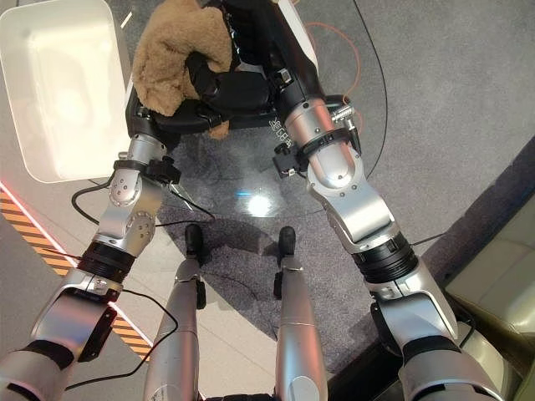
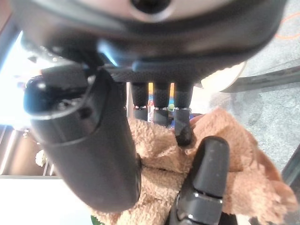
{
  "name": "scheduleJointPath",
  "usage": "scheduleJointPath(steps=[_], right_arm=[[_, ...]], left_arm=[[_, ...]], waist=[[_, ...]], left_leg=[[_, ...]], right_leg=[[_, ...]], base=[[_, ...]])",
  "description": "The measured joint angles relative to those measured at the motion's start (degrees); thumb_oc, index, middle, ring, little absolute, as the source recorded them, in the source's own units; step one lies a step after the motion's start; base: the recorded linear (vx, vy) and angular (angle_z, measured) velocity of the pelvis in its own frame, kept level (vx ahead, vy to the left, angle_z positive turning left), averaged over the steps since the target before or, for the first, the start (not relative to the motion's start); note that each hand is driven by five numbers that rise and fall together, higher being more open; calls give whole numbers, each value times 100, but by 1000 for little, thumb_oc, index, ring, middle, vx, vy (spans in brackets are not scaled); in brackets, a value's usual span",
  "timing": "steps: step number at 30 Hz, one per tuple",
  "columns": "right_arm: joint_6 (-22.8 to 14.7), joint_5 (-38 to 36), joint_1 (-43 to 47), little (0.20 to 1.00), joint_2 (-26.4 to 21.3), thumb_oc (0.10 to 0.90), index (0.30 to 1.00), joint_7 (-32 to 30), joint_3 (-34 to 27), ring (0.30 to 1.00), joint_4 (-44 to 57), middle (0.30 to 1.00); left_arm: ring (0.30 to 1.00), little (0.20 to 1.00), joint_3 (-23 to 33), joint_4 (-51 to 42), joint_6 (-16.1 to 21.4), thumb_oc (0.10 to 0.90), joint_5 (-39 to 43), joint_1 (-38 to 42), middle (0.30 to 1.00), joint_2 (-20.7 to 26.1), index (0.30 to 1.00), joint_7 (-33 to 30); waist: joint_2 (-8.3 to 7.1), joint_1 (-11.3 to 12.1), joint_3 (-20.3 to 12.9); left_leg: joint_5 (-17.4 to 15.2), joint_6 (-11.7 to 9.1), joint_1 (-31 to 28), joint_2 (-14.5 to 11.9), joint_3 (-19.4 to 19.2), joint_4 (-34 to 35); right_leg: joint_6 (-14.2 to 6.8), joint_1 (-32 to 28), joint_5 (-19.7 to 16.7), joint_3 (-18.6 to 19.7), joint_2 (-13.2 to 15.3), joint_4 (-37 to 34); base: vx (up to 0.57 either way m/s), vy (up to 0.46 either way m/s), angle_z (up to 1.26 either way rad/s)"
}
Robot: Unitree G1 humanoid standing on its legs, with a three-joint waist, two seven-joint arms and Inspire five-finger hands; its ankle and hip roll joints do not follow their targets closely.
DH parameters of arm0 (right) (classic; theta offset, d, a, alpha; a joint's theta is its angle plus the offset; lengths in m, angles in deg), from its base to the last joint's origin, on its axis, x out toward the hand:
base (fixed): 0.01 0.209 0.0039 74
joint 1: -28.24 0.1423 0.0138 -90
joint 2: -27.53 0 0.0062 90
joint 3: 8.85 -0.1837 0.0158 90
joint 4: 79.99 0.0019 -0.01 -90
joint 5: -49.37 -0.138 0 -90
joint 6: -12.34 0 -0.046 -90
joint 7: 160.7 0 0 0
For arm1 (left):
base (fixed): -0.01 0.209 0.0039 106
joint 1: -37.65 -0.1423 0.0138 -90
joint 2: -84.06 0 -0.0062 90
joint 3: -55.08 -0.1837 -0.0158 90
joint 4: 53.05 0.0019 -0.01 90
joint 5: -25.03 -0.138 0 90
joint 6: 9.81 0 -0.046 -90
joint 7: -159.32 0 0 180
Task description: Wipe the table with a cloth and put it in the basket.
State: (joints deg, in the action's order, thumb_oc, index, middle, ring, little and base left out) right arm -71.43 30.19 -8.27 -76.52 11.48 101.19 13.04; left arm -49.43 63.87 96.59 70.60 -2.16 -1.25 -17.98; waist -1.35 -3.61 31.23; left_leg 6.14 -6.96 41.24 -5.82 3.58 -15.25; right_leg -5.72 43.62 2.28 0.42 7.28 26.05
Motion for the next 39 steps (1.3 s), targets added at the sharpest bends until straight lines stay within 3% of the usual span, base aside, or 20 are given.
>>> scheduleJointPath(steps=[15,16,18,19,39], right_arm=[[0,-9,0,200,-25,100,300,4,4,300,0,300],[1,-9,0,310,-31,210,394,5,4,394,0,394],[6,-11,0,864,-58,764,869,10,7,869,0,869],[12,-13,0,900,-82,800,900,9,9,900,0,900],[196,311,115,900,-236,800,900,12,45,900,1,900]], left_arm=[[300,200,27,67,-123,100,382,1,300,-10,300,275],[300,200,23,70,-128,100,399,1,300,-10,300,278],[300,200,7,93,-134,100,409,16,300,-11,300,284],[300,200,-8,138,-139,100,410,51,300,-8,300,296],[300,200,-41,195,-307,100,419,107,300,-7,300,304]], waist=[[-3,-130,-1],[-3,-131,-1],[-3,-132,-1],[-3,-132,-1],[-3,-127,-1]], left_leg=[[0,0,-17,-2,-7,-3],[0,0,-18,-2,-7,-3],[0,0,-20,-2,-8,-4],[1,0,-20,-2,-8,-4],[0,0,-19,-5,-8,-2]], right_leg=[[3,-9,-3,4,-1,9],[3,-9,-3,4,-1,10],[4,-9,-4,5,-1,11],[5,-9,-5,5,-1,12],[6,-11,-5,4,-4,8]], base=[[0,0,0],[0,0,0],[0,0,0],[0,0,0],[0,-2,0]])
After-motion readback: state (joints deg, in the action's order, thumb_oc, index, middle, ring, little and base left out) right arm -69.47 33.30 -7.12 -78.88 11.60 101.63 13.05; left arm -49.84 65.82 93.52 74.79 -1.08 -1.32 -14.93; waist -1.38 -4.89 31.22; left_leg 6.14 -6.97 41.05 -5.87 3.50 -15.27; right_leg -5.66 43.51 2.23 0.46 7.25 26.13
